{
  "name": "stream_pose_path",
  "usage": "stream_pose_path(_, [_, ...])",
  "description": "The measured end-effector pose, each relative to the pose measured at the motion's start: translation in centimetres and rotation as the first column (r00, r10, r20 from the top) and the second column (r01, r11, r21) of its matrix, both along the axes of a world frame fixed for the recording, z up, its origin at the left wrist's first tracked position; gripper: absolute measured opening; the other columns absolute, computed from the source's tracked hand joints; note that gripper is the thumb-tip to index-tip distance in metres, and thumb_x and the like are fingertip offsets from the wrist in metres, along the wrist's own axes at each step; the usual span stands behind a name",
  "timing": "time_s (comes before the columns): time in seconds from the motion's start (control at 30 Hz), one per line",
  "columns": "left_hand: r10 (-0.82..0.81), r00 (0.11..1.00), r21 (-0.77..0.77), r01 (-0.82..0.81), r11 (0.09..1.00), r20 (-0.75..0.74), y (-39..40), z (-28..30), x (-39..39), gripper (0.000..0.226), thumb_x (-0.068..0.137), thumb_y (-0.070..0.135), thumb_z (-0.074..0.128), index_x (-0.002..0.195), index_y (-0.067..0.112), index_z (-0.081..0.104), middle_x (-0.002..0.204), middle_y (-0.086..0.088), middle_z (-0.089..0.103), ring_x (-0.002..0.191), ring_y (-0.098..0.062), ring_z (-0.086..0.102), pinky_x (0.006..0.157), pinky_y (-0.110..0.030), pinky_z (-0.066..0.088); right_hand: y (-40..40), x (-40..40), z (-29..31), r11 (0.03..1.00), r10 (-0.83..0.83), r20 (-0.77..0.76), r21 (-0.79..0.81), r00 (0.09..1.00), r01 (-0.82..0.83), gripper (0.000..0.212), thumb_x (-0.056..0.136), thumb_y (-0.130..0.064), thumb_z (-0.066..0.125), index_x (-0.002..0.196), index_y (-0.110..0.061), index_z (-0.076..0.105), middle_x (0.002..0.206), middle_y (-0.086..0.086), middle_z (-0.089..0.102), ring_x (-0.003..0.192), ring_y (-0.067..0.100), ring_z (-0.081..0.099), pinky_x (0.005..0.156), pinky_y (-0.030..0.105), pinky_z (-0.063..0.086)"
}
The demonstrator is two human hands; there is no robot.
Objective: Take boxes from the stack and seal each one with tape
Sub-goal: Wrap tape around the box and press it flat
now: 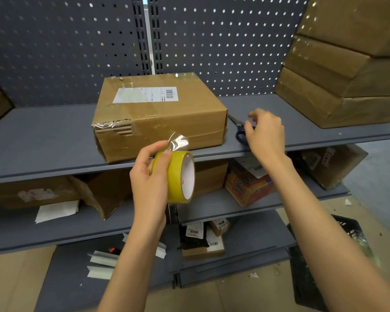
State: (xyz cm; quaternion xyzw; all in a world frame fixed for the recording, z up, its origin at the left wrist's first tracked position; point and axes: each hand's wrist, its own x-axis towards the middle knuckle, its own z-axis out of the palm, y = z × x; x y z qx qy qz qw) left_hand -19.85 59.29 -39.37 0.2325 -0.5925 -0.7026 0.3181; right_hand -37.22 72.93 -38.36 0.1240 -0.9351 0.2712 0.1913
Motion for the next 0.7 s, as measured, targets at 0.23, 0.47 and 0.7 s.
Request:
stream_pose_path(0.23, [-0.013,1.000,0.008,0.013,1.000,-0.015,-0.5,0.3,0.2,0.018,0.094,0.013,0.056,0.105,0.023,0.065,0.073,0.018,0.067,0.064,0.006,0.059,0.067,-0.024,0.052,-3.4,5.7,4.6,0.671,0.650,-0.178,-0.323,0.739,-0.668,0.014,0.087,-0.016,0.067,0.100,-0.021,0.068,0.094,-0.007,0.067,0.084,0.000,0.058,0.072,0.009,0.039])
stream_pose_path(0.47, [-0.001,1.000,-0.037,0.001,0.999,-0.014,-1.5,0.2,1.6,0.017,0.094,0.014,0.057,0.103,0.026,0.066,0.087,0.011,0.065,0.074,0.004,0.060,0.071,-0.024,0.052,-6.3,6.1,3.0,0.571,0.819,0.085,-0.202,0.567,-0.796,0.021,0.088,-0.030,0.067,0.109,-0.028,0.070,0.110,-0.007,0.060,0.101,-0.001,0.052,0.081,0.008,0.031])
stream_pose_path(0.7, [-0.003,1.000,-0.062,0.002,0.998,-0.027,-2.8,-0.2,3.3,0.021,0.094,0.018,0.057,0.113,0.026,0.062,0.084,0.008,0.068,0.072,-0.001,0.062,0.061,-0.015,0.048,-8.7,7.1,1.9,0.462,0.879,0.078,-0.385,0.471,-0.799,0.007,0.088,-0.024,0.066,0.089,-0.018,0.070,0.094,0.002,0.068,0.090,0.015,0.062,0.080,0.034,0.049])
